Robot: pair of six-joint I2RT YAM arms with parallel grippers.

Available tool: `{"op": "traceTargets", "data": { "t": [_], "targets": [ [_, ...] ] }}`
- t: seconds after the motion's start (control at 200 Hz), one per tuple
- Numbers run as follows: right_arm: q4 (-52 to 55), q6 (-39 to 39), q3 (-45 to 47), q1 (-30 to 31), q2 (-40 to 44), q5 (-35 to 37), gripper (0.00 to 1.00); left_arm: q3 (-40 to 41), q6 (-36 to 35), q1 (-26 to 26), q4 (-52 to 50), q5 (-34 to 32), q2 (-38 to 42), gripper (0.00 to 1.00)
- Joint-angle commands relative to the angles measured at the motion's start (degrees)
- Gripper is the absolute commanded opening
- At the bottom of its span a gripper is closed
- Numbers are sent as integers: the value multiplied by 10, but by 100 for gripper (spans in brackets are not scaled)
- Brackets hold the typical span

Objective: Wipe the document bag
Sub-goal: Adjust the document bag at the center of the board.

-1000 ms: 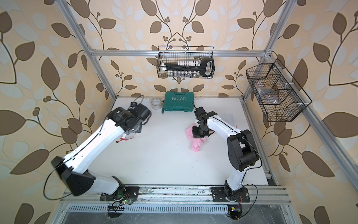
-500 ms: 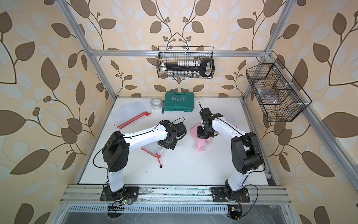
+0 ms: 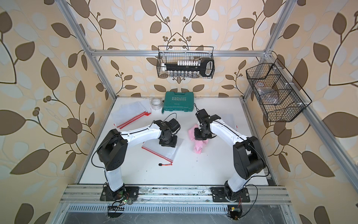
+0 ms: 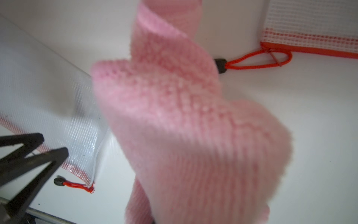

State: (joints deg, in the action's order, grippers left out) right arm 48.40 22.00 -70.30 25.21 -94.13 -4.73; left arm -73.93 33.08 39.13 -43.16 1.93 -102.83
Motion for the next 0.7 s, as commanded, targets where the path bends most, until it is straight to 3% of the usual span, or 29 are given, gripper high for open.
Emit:
{"op": "traceTargets", "data": {
  "t": [0.0, 0.165, 0.33, 0.485, 0.695],
  "targets": [
    [22, -6, -34, 43, -13, -21, 0, 54, 36, -72, 28, 9, 93, 41],
    [-29, 3, -63, 72, -101, -78, 0, 107, 24, -162, 28, 14, 145, 36],
    [-26, -15, -112, 72, -206, -72, 0, 116, 6, -183, 44, 16, 150, 43],
    [14, -62, -144, 72, -262, 32, 0, 116, -5, -183, 93, 28, 133, 45],
    [34, -116, -186, 74, -284, 181, 0, 87, -20, -185, 95, 19, 41, 43]
  ]
}}
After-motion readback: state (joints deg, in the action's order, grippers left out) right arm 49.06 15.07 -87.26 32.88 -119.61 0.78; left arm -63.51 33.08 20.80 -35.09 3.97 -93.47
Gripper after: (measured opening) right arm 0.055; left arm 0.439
